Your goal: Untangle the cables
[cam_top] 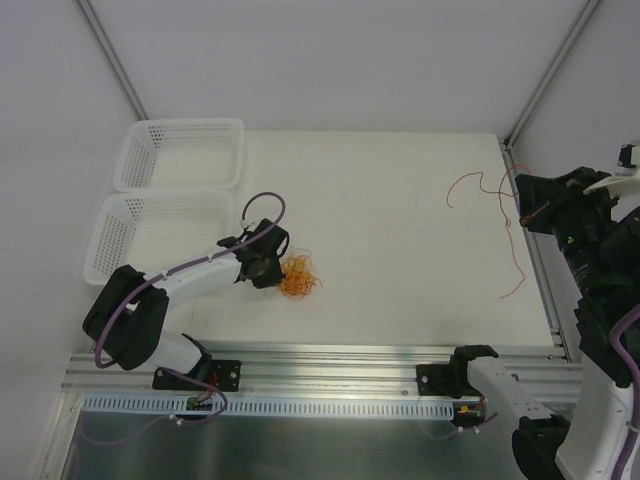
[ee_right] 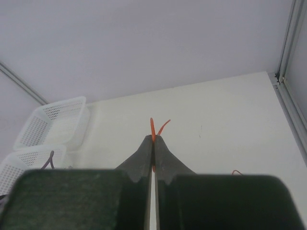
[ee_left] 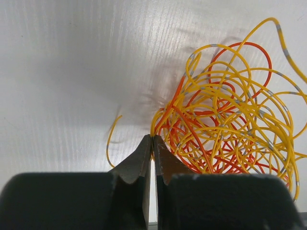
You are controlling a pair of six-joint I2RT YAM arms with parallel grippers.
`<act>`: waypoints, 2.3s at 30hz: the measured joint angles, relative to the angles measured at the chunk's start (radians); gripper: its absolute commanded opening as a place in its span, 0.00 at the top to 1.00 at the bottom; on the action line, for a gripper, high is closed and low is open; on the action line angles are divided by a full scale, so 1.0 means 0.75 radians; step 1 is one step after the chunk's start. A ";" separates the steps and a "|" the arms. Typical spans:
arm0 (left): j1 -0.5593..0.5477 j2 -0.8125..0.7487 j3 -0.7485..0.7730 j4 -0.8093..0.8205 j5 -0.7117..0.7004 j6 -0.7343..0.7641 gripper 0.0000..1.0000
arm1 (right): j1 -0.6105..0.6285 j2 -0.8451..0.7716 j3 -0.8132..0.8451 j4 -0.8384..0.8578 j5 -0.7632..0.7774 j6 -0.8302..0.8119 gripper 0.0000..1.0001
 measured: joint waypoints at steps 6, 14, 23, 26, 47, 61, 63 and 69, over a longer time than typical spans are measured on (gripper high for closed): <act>-0.001 0.003 0.016 -0.017 0.016 0.016 0.81 | 0.010 -0.006 -0.082 0.041 -0.040 0.005 0.99; -0.062 -0.205 0.070 -0.036 0.107 0.105 0.29 | 0.013 -0.034 -0.596 0.035 -0.179 0.011 0.99; -0.189 -0.408 0.273 -0.042 0.257 0.266 0.08 | 0.054 -0.032 -0.763 0.042 -0.459 -0.010 0.99; -0.280 -0.389 0.406 -0.046 0.277 0.366 0.06 | 0.094 -0.031 -0.763 0.044 -0.536 -0.037 0.99; -0.659 -0.034 0.655 0.357 0.328 1.052 0.21 | 0.219 -0.028 -0.719 0.127 -0.907 -0.014 0.99; -0.667 0.018 0.654 0.497 0.358 1.080 1.00 | 0.223 -0.074 -0.719 0.146 -0.854 0.028 0.47; -0.667 0.014 0.654 0.504 0.339 1.063 1.00 | 0.223 -0.092 -0.719 0.144 -0.820 0.024 0.25; -0.615 -0.024 0.655 0.513 0.263 0.981 1.00 | 0.223 -0.164 -0.714 0.108 -0.647 -0.029 0.00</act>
